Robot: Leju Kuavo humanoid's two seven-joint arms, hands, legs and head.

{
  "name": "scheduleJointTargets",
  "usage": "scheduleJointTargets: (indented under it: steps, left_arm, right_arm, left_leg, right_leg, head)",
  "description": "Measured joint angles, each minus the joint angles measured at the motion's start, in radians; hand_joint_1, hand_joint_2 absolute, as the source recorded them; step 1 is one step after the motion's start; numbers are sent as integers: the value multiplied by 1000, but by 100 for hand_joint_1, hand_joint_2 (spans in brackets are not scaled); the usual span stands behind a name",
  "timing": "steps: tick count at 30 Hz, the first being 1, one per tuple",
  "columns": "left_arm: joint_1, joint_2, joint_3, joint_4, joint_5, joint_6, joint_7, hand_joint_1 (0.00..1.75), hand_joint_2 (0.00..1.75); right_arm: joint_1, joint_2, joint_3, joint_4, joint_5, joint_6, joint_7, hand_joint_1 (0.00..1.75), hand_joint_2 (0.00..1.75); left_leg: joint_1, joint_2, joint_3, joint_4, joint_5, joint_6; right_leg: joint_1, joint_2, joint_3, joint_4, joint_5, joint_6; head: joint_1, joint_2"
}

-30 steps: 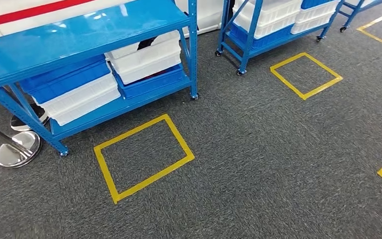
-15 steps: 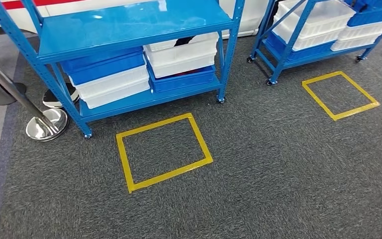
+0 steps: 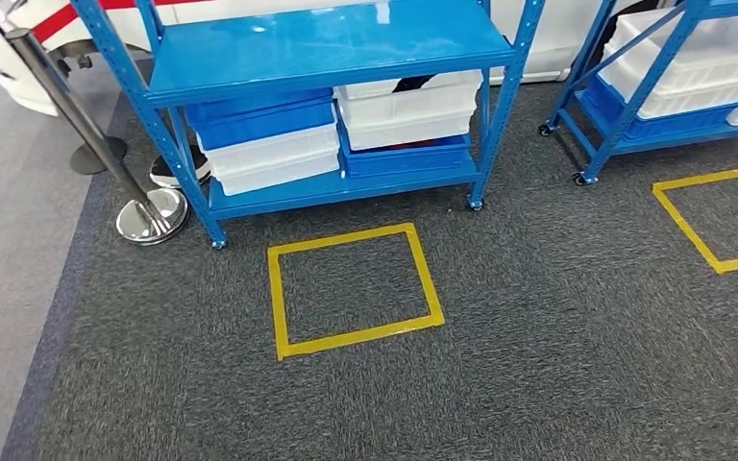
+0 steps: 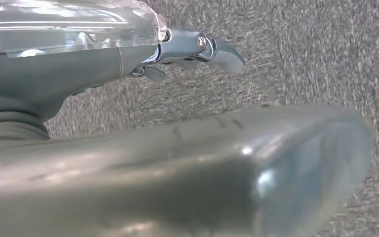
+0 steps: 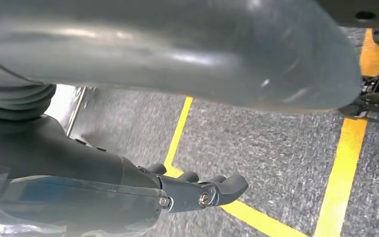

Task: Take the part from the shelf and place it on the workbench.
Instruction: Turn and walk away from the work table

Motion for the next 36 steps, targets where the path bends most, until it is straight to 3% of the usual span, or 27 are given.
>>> scheduleJointTargets:
  steps: [1,2,4,6,7,11,13,15,16,17,18,20,21,23,26,28,31,32,33,35,36]
  left_arm:
    - [0,0,0,0,1,-3,-2,0,0]
    - [2,0,0,0,2,-5,-5,0,0]
    - [4,0,0,0,3,-9,-9,0,0]
    - [4,1,0,0,3,-12,-12,0,0]
    - [4,1,0,0,3,-14,-13,0,0]
    - [7,1,0,0,2,-17,-13,0,0]
    - [6,0,0,0,2,-18,-13,0,0]
    - [5,0,0,0,1,-19,-13,0,0]
    - [5,0,0,0,1,-19,-13,0,0]
    - [5,0,0,0,1,-20,-12,0,0]
    - [5,0,0,0,1,-21,-11,0,0]
    - [6,-1,0,0,2,-21,-9,0,0]
    - [6,-2,0,0,2,-21,-9,0,0]
    - [5,-2,0,0,3,-19,-8,0,0]
    - [4,-2,0,0,3,-17,-7,0,0]
    - [3,-2,0,0,3,-17,-7,0,0]
    - [5,-2,0,0,2,-18,-7,0,0]
    - [7,-2,0,0,1,-18,-6,0,0]
    - [8,-2,0,0,1,-18,-6,0,0]
    - [9,-1,0,0,1,-18,-4,0,0]
    - [9,0,1,0,1,-18,-4,0,0]
  right_arm:
    - [1,0,-2,0,-5,-2,0,0,0]
    - [0,0,-5,0,-13,-5,-2,0,0]
    - [-3,1,-15,0,-27,-10,-6,0,0]
    - [-6,2,-21,0,-32,-12,-9,0,0]
    - [-7,2,-24,0,-33,-13,-9,0,0]
    - [-10,2,-31,0,-34,-13,-8,0,0]
    - [-9,2,-33,0,-34,-13,-7,0,0]
    - [-8,2,-37,0,-34,-13,-7,0,0]
    - [-7,2,-38,0,-33,-13,-7,0,0]
    - [-6,2,-39,0,-32,-13,-6,0,0]
    - [-4,1,-40,0,-31,-12,-5,0,0]
    - [-1,-1,-40,0,-27,-10,-2,0,0]
    - [-1,-2,-40,0,-25,-9,0,0,0]
    - [-3,-3,-40,0,-21,-7,1,0,0]
    - [-5,-2,-41,0,-17,-6,3,0,0]
    - [-5,-2,-41,0,-17,-7,4,0,0]
    - [-4,-2,-42,0,-17,-8,5,0,0]
    - [-4,-2,-42,0,-17,-8,5,0,0]
    - [-4,-2,-42,0,-17,-7,5,0,0]
    - [-3,-1,-42,1,-17,-6,6,0,0]
    - [-2,0,-42,1,-17,-5,6,0,0]
  left_leg:
    - [3,3,-17,38,-9,-4]
    - [5,5,-14,38,2,-7]
    - [8,14,50,-76,66,-7]
    - [4,27,120,-208,106,6]
    - [0,32,137,-243,110,14]
    - [2,24,154,-264,108,44]
    - [4,21,165,-268,111,53]
    - [2,17,168,-268,107,57]
    - [1,14,171,-268,104,58]
    - [1,10,176,-268,100,57]
    - [1,5,184,-267,95,54]
    - [2,-4,202,-267,81,46]
    - [2,-7,207,-265,75,40]
    - [-1,-10,210,-259,64,27]
    - [0,-7,211,-234,56,9]
    - [3,0,169,-151,25,1]
    - [4,6,53,30,-46,-5]
    - [4,7,33,46,-43,-2]
    - [3,7,30,24,-16,2]
    - [-3,10,65,-102,77,18]
    - [-9,15,82,-161,104,28]
  right_leg:
    - [1,-9,0,0,-1,0]
    - [1,-17,1,1,-3,2]
    - [0,-26,6,2,-8,8]
    - [2,-33,12,2,-14,17]
    - [3,-35,15,1,-16,23]
    - [-1,-24,16,33,-17,51]
    - [-5,1,-25,110,-64,54]
    - [-6,15,-102,239,-121,56]
    - [-7,17,-134,283,-129,58]
    - [-7,17,-149,293,-118,60]
    - [-8,17,-145,264,-85,61]
    - [-8,19,-98,133,2,57]
    - [-7,20,-78,78,20,53]
    - [-3,23,-63,33,26,40]
    - [-4,21,-50,27,25,18]
    - [-4,17,-35,24,18,6]
    - [1,15,-24,24,4,-3]
    - [3,15,-18,24,-1,-4]
    - [6,16,-9,24,-7,-4]
    - [9,14,11,23,-21,-3]
    - [11,13,17,23,-27,-1]
  head:
    - [0,0]
    - [0,0]
    - [0,0]
    - [0,0]
    - [0,0]
    - [0,0]
    - [0,0]
    - [0,0]
    - [0,0]
    - [0,0]
    - [0,0]
    - [0,0]
    - [0,0]
    - [0,0]
    - [0,0]
    - [0,0]
    - [0,0]
    - [0,0]
    - [0,0]
    - [0,0]
    - [0,0]
